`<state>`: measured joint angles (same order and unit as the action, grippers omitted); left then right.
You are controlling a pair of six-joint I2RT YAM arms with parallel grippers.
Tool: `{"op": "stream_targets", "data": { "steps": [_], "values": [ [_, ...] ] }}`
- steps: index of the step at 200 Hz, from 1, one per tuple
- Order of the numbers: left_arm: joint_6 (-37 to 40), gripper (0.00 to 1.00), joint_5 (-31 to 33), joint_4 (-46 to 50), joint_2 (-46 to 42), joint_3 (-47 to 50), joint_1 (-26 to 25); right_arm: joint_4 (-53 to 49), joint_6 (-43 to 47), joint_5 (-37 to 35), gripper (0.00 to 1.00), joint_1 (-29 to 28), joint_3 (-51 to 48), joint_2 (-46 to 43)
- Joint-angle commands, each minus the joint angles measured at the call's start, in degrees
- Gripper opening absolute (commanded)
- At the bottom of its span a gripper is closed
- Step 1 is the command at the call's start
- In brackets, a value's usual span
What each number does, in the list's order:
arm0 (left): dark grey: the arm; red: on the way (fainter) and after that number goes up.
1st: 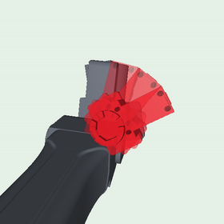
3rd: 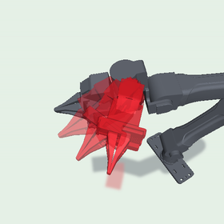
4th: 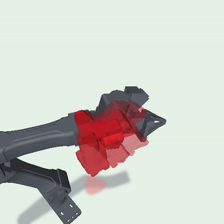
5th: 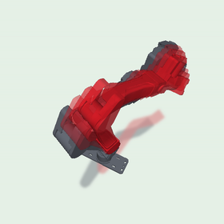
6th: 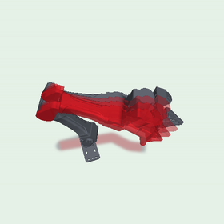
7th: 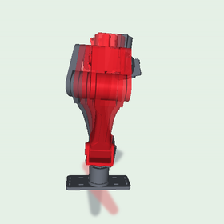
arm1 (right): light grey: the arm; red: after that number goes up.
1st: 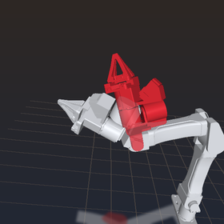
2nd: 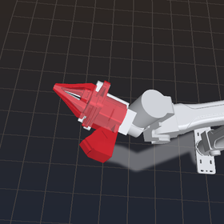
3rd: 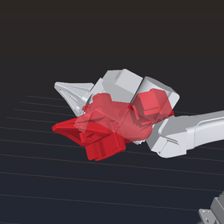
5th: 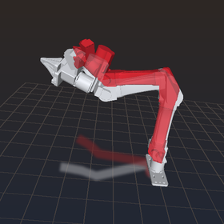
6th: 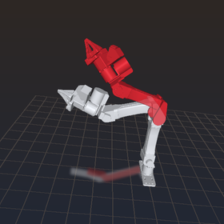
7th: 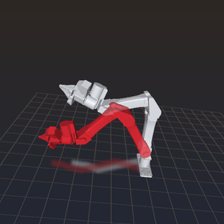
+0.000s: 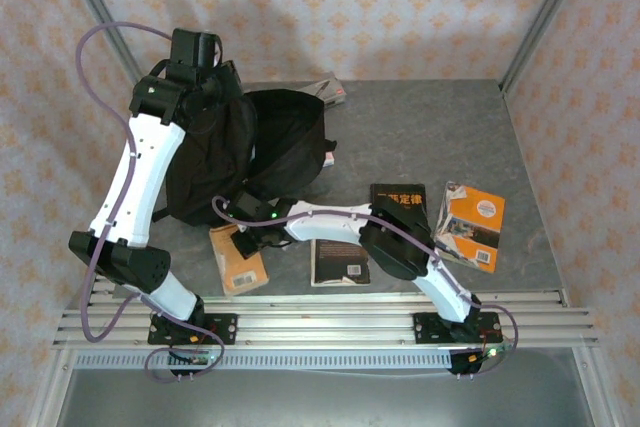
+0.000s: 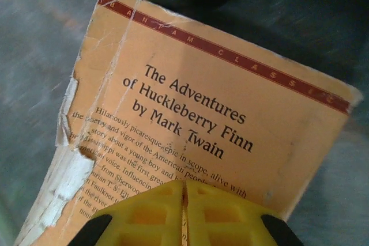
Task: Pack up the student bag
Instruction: Move the book to the bottom-center of the table, then pick up the personal item from the top-center of the table.
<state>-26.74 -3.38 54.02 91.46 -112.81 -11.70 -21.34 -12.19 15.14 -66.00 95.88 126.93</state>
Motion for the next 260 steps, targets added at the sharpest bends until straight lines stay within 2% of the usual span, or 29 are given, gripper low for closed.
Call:
{"op": "stream_targets", "data": {
  "steps": [1, 17, 37, 54, 65, 76, 89, 109, 141, 154, 188, 202, 225, 248, 260],
  "values": [
    [-0.7, 0.0, 2.6, -1.9, -0.9, -3.2, 0.7, -7.9, -1.1, -20.3, 0.07, 2.1, -1.4, 2.0],
    [-0.7, 0.0, 2.4, -1.9, -1.1, -2.7, 0.7, -7.5, -0.9, -23.5, 0.06, 3.3, -3.3, 0.2],
    [-0.8, 0.0, 2.2, -2.2, -1.6, -1.8, 0.7, -0.9, 1.5, -18.0, 0.08, 4.2, -8.1, -5.9],
    [-0.7, 0.0, 2.9, -1.9, -2.0, -2.0, 0.6, 8.6, 4.4, -11.6, 0.17, 4.4, -15.3, -14.4],
    [-0.5, 0.0, 3.7, -1.7, -2.3, -2.8, 0.7, 13.0, 4.6, -7.4, 0.28, 5.4, -18.7, -19.3],
    [-0.5, 0.0, 4.8, -1.5, -2.3, -4.0, 0.8, 14.7, 3.8, -4.1, 0.38, 6.9, -20.3, -22.9],
    [-0.8, 0.0, 5.6, -1.2, -2.4, -5.6, 0.9, 14.7, 3.7, -1.6, 0.45, 8.5, -20.8, -26.1],
    [-1.1, 0.0, 6.7, -1.1, -2.3, -8.3, 1.3, 15.5, 2.9, -1.3, 0.46, 11.0, -23.3, -31.2],
    [0.4, 0.0, 10.5, 0.1, -2.6, -12.1, 1.9, 18.3, -5.4, -3.6, 0.46, 18.7, -29.5, -36.5],
    [0.6, 0.0, 12.0, 0.6, -3.1, -12.3, 1.9, 18.0, -8.1, -5.0, 0.48, 21.5, -30.5, -36.6],
    [-0.2, 0.0, 11.6, 0.7, -4.7, -11.1, 2.0, 10.8, -9.3, -16.9, 0.75, 24.7, -26.0, -32.0],
    [-0.5, 0.0, 14.4, 1.8, -5.0, -11.2, 2.0, 10.6, -12.3, -19.7, 0.8, 26.6, -25.2, -30.0],
    [-1.2, 0.0, 20.1, 3.9, -4.8, -11.7, 2.1, 12.3, -13.2, -18.3, 0.9, 28.8, -23.4, -25.7],
    [-1.2, 0.0, 19.4, 3.7, -4.2, -11.4, 2.1, 4.7, -7.3, -17.0, 1.0, 28.7, -13.3, -16.7],
    [-1.3, 0.0, 18.6, 3.4, -3.9, -11.1, 2.1, 1.1, -5.1, -18.9, 1.0, 28.6, -8.6, -12.3]
  ]
}}
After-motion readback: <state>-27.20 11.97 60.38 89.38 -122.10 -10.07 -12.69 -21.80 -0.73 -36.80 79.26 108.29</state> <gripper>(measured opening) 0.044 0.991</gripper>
